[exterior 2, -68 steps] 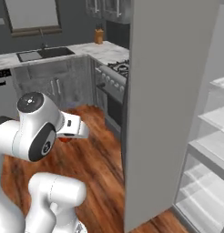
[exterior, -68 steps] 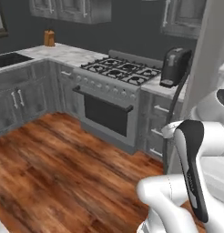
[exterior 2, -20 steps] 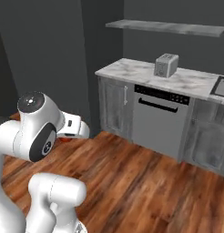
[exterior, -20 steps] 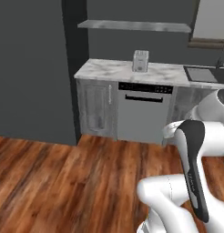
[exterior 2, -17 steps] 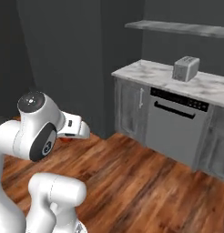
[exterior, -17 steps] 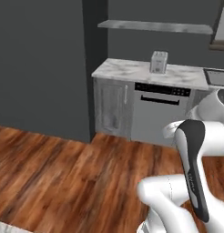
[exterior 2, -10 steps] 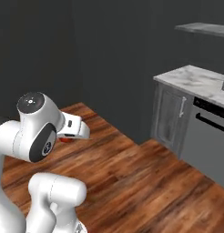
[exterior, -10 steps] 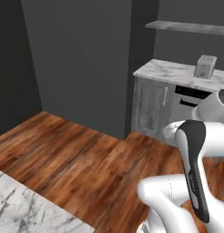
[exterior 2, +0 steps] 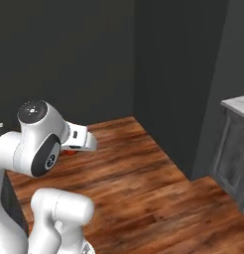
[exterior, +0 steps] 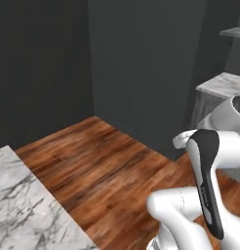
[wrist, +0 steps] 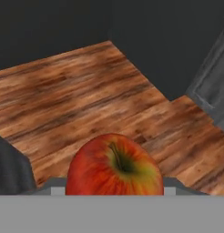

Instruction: Pick up the apple and kiwi from the fridge and place one fruit on each plate on the dining counter.

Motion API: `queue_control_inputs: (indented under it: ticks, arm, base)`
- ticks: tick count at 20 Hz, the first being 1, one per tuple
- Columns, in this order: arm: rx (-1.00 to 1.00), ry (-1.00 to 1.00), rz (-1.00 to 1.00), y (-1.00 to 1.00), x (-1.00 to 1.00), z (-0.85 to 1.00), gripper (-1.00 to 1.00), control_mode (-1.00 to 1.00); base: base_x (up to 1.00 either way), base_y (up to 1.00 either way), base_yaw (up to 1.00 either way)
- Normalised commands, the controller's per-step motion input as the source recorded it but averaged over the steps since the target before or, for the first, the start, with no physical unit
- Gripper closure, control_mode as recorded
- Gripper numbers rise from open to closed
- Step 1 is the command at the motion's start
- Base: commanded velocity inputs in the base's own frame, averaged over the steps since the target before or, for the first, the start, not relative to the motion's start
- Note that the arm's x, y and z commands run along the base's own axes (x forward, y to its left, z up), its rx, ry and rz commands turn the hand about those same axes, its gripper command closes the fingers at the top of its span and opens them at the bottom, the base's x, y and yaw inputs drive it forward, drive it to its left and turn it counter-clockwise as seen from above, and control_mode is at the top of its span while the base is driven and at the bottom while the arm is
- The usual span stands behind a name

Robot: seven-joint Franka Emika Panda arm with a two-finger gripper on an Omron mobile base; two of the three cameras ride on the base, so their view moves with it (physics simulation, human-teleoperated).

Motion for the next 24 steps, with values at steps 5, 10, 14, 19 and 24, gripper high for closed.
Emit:
queue_control_inputs:
  ticks: [5,10,14,19,24]
  arm:
    - [0.0,0.0,0.0,0.0,0.0,0.0,1.0,1.0]
    - [0.0,0.0,0.0,0.0,0.0,0.0,1.0,1.0]
    - [0.0,0.0,0.0,0.0,0.0,0.0,1.0,1.0]
    - [0.0,0.0,0.0,0.0,0.0,0.0,1.0,1.0]
    - [0.0,0.0,0.0,0.0,0.0,0.0,1.0,1.0]
  base:
    - [0.71,-0.05,0.46]
    - [0.78,-0.08,0.45]
    - [0.88,-0.1,0.4]
    - [0.94,-0.17,0.39]
    - [0.77,-0.34,0.41]
